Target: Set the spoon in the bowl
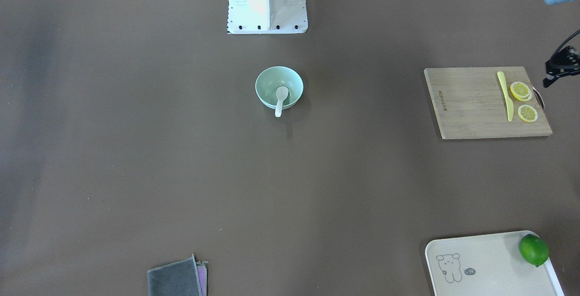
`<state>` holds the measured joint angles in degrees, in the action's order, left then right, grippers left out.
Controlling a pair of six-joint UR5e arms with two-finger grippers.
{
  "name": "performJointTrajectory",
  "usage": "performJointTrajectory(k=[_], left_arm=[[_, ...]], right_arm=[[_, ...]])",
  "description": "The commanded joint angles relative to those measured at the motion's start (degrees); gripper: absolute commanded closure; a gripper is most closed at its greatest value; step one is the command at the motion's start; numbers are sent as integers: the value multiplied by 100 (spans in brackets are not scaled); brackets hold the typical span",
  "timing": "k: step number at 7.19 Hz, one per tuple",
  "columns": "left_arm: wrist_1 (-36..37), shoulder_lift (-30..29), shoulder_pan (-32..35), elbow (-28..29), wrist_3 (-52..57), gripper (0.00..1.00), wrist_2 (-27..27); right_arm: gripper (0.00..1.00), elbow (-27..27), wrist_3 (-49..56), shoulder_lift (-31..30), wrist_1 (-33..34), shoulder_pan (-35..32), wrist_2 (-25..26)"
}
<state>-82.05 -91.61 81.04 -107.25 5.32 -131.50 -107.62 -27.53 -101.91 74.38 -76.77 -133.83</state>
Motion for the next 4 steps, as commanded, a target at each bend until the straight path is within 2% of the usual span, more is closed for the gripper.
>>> performJointTrajectory(k=[1, 2, 4], left_arm=[[-30, 641, 657, 231, 566, 2, -121], [-300, 983, 685, 248, 575, 2, -86], [-373, 1040, 686, 231, 514, 2, -121]], right_arm=[[0, 4, 20, 13, 15, -22, -11], [0, 13, 20, 13, 32, -22, -11], [0, 100, 20, 22, 50, -22, -11]])
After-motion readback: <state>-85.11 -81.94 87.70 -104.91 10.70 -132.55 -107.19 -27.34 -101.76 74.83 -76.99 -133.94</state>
